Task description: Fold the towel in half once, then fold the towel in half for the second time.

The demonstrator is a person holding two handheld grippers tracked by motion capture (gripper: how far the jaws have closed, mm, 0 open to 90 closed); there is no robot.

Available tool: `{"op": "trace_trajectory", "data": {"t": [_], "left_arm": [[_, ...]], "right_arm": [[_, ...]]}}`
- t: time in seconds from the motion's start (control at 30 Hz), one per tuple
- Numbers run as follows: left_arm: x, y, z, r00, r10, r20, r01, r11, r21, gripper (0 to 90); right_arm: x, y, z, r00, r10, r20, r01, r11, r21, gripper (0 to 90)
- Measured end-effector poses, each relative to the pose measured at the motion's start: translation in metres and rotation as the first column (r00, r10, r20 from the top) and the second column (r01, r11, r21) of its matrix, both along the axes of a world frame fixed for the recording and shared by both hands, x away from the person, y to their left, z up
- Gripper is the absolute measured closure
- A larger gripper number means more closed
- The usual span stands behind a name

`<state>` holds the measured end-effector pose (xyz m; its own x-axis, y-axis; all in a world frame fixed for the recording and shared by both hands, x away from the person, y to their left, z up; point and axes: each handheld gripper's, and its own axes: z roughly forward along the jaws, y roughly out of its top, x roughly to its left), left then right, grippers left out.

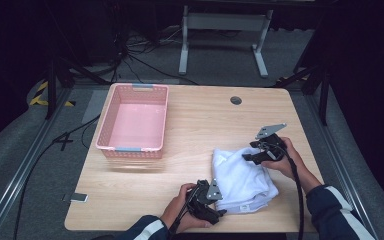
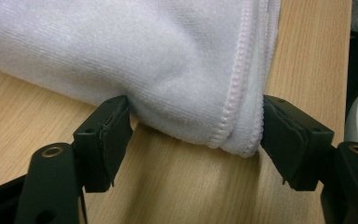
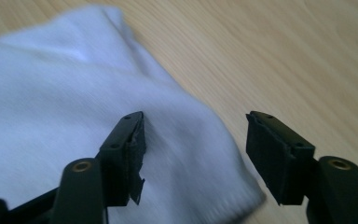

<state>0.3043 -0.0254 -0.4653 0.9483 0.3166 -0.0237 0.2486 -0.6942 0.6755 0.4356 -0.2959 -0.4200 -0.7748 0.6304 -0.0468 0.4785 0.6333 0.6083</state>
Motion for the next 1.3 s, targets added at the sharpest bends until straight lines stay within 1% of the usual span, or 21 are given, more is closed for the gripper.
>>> {"op": "trace_trajectory", "data": {"t": [0.1,0.13,0.23,0.27,0.3,0.33,0.37,0.4,0.47,0.57,0.6,0.67,0.73,0.8,0.87,0.93,0.97,1.03,1.07,1.17,1.3], "left_arm": [[0.001,-0.001,-0.001,1.0000,0.001,-0.001,-0.001,1.0000,-0.008,25.4],[0.001,-0.001,-0.001,1.0000,0.007,0.001,-0.007,0.9999,-0.008,24.5],[0.001,-0.001,-0.001,0.9999,0.017,-0.002,-0.017,0.9995,-0.028,21.1],[0.001,-0.002,0.000,0.9997,0.022,0.010,-0.022,0.9995,-0.022,20.9],[0.001,-0.002,0.000,0.9996,0.028,0.009,-0.027,0.9993,-0.026,20.3],[0.001,-0.003,0.000,0.9994,0.034,0.011,-0.033,0.9991,-0.027,19.2],[0.001,-0.005,-0.001,0.9991,0.038,0.016,-0.038,0.9992,-0.015,18.4],[0.001,-0.006,-0.003,0.9990,0.041,0.015,-0.041,0.9990,-0.018,17.6],[0.000,-0.009,-0.004,0.9990,0.043,0.014,-0.043,0.9991,0.000,16.6],[0.001,-0.012,-0.006,0.9986,0.043,0.031,-0.044,0.9990,0.002,16.0],[0.002,-0.011,-0.006,0.9986,0.045,0.027,-0.045,0.9990,-0.002,17.7],[0.004,-0.011,-0.006,0.9982,0.049,0.032,-0.049,0.9987,-0.011,21.7],[0.006,-0.010,-0.005,0.9980,0.054,0.034,-0.054,0.9985,-0.014,28.3],[0.009,-0.008,-0.005,0.9982,0.047,0.037,-0.046,0.9986,-0.025,33.2],[0.012,-0.007,-0.004,0.9982,0.047,0.035,-0.046,0.9985,-0.028,41.5],[0.015,-0.005,-0.002,0.9987,0.038,0.034,-0.037,0.9990,-0.026,54.0],[0.016,-0.004,-0.003,0.9982,0.037,0.048,-0.035,0.9987,-0.036,57.1],[0.015,-0.004,-0.002,0.9985,0.039,0.039,-0.038,0.9990,-0.025,60.7],[0.016,-0.003,-0.002,0.9984,0.035,0.044,-0.034,0.9992,-0.022,62.2],[0.016,-0.002,0.000,0.9977,0.031,0.060,-0.030,0.9995,-0.007,63.5],[0.025,0.010,0.009,0.9939,0.060,0.092,-0.058,0.9979,-0.029,65.1]], "right_arm": [[0.000,-0.013,-0.011,0.9988,-0.031,-0.038,0.031,0.999,0.011,28.3],[0.001,-0.016,-0.015,0.9980,-0.040,-0.049,0.041,0.998,0.036,26.9],[0.006,-0.017,-0.021,0.9972,-0.034,-0.067,0.038,0.998,0.059,23.3],[0.007,-0.017,-0.023,0.9973,-0.027,-0.069,0.031,0.998,0.063,23.8],[0.007,-0.017,-0.026,0.9967,-0.018,-0.080,0.025,0.996,0.084,24.2],[0.008,-0.018,-0.027,0.9959,-0.016,-0.089,0.025,0.995,0.097,26.3],[0.008,-0.020,-0.028,0.9944,-0.006,-0.106,0.018,0.993,0.118,30.4],[0.009,-0.021,-0.028,0.9923,0.001,-0.123,0.016,0.991,0.132,31.2],[0.007,-0.022,-0.028,0.9912,0.003,-0.133,0.016,0.990,0.140,33.8],[0.003,-0.020,-0.027,0.9863,0.025,-0.163,0.001,0.987,0.158,46.5],[0.003,-0.021,-0.028,0.9845,0.036,-0.171,-0.007,0.986,0.167,52.5],[0.003,-0.022,-0.029,0.9793,0.049,-0.196,-0.010,0.981,0.194,58.4],[0.003,-0.022,-0.029,0.9769,0.059,-0.205,-0.016,0.978,0.207,63.0],[0.002,-0.022,-0.029,0.9775,0.063,-0.202,-0.019,0.977,0.213,65.9],[0.001,-0.022,-0.029,0.9794,0.057,-0.193,-0.016,0.978,0.209,67.8],[-0.005,-0.018,-0.025,0.9878,0.056,-0.145,-0.030,0.984,0.175,69.3],[-0.006,-0.017,-0.024,0.9892,0.056,-0.135,-0.033,0.985,0.168,69.7],[-0.007,-0.016,-0.024,0.9904,0.057,-0.126,-0.035,0.986,0.166,69.9],[-0.009,-0.016,-0.022,0.9925,0.056,-0.108,-0.038,0.986,0.165,70.5],[-0.011,-0.015,-0.018,0.9944,0.056,-0.090,-0.039,0.984,0.173,70.8],[-0.012,-0.014,-0.008,0.9976,0.056,-0.042,-0.046,0.979,0.196,70.9]]}}
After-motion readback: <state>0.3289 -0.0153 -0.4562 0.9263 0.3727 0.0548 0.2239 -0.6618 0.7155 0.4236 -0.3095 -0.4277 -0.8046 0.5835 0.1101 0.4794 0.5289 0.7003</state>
